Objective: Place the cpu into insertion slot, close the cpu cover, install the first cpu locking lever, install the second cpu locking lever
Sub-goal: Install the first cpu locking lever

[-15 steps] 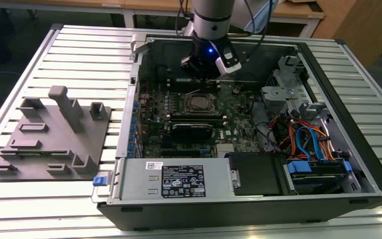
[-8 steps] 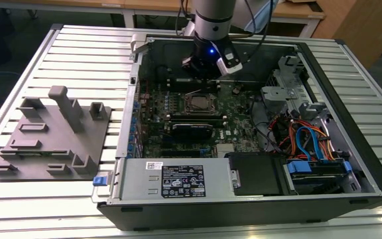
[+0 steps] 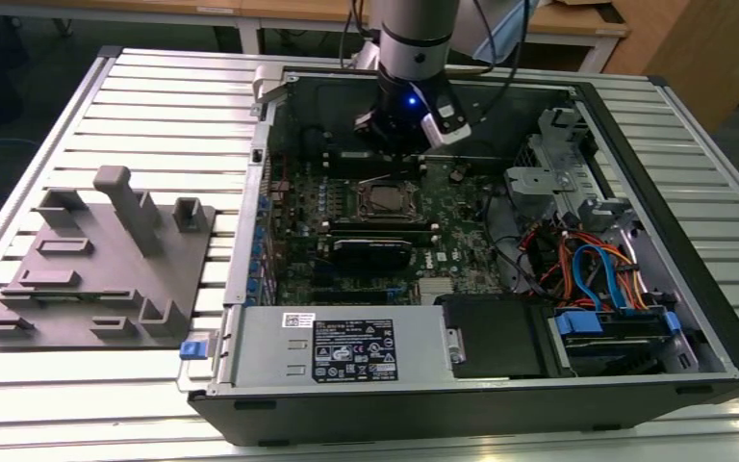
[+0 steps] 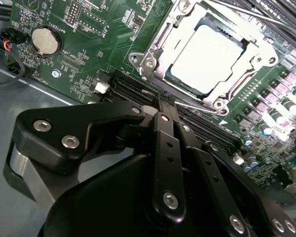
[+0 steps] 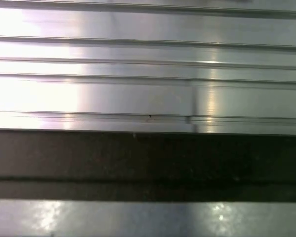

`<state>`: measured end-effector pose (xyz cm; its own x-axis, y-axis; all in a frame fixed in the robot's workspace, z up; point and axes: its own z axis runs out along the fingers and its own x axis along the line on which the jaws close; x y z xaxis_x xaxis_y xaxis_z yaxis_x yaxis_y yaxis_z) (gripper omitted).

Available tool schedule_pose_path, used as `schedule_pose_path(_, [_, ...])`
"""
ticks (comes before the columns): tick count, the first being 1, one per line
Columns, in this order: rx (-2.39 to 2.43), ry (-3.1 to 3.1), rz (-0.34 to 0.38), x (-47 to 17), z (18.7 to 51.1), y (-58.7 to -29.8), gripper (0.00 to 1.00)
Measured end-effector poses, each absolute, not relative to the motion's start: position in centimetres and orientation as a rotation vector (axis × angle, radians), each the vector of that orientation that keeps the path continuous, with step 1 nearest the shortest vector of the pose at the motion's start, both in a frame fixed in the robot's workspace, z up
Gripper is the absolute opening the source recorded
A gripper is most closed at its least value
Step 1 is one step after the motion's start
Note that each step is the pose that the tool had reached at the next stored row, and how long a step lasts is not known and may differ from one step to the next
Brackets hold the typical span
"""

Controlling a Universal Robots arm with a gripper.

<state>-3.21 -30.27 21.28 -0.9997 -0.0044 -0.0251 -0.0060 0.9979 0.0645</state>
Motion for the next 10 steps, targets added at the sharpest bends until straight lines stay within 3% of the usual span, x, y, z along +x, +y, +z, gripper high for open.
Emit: schedule_pose_path(10, [-0.008,3.115,0.101,-2.93,20.67,-30.27,0.11])
